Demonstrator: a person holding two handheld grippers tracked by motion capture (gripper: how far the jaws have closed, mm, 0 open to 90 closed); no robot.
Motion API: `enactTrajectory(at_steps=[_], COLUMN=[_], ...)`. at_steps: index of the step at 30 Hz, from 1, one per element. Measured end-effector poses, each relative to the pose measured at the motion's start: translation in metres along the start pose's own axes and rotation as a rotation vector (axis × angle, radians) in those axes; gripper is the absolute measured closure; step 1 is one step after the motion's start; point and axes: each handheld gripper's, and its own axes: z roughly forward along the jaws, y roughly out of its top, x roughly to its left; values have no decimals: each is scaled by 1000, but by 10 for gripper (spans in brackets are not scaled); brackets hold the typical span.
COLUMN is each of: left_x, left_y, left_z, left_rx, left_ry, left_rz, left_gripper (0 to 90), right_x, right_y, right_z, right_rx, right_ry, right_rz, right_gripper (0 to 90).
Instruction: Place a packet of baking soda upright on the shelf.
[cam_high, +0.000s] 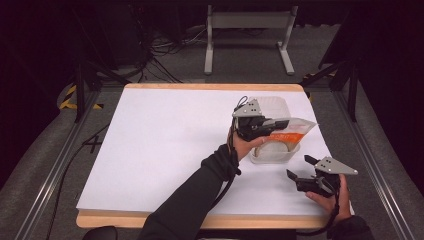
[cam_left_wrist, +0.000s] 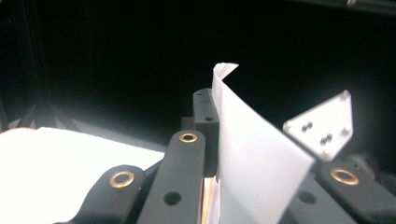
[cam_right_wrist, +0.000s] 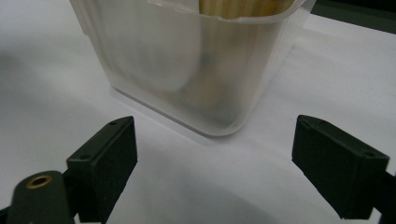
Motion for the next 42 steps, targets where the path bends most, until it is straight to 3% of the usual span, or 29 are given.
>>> enactTrajectory(at_steps=[5, 27, 42], left_x=[3, 4, 1], left_y=[-6, -6, 6], left_z=[-7, -11, -19], left_rx=[7, 42, 101], left_ry=[9, 31, 67], left_rz=[-17, -3, 51], left_gripper=[897, 892, 845], right_x=[1, 2, 4], right_y=[0, 0, 0], right_z=[0, 1, 1], right_rx=[0, 5, 9], right_ry=[0, 2, 4], right_rz=[-8, -19, -23], right_gripper=[148, 148, 149])
